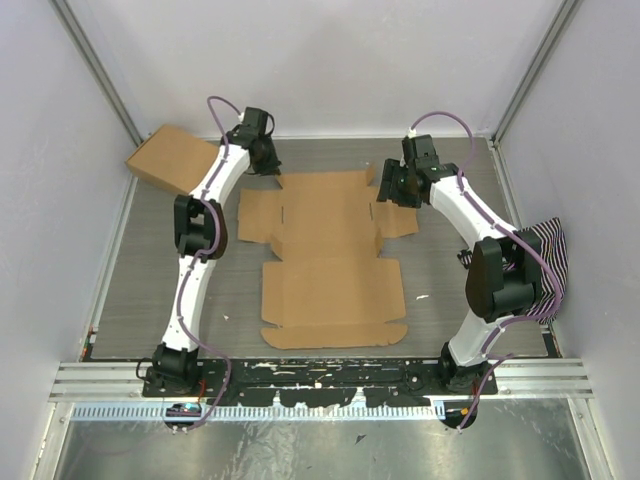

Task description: Fold the paper box

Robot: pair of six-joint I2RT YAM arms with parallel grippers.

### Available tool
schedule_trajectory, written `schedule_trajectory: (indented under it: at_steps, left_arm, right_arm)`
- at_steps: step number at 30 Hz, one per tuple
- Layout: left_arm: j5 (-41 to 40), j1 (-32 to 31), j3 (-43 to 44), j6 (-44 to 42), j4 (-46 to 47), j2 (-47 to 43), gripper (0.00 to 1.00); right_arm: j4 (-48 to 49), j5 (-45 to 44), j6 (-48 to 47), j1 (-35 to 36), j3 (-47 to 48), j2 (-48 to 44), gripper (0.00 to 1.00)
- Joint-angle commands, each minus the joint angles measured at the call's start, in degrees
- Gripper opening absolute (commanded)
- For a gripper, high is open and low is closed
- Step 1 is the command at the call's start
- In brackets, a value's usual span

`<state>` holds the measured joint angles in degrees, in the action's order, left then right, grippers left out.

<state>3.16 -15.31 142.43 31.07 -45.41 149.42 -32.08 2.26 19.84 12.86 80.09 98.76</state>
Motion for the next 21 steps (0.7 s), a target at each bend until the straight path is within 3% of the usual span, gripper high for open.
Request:
schedule_trajectory:
  at_steps: [1, 16, 21]
  left_arm:
    - [0.3, -0.2, -5.4, -3.3, 6.3, -9.3, 0.00]
    - [6.5, -2.4, -53.2, -13.4, 49.2, -45.8, 0.00]
    - [3.2, -6.0, -68.7, -21.3, 62.9, -56.0, 0.00]
  right_arm:
    - [0.6, 0.6, 0.0, 0.0, 3.4, -1.1, 0.62]
    - [-7.5, -0.9, -2.3, -0.1, 9.8, -8.9, 0.62]
    - [-11.0, 0.9, -2.3, -0.2, 12.0, -14.1, 0.63]
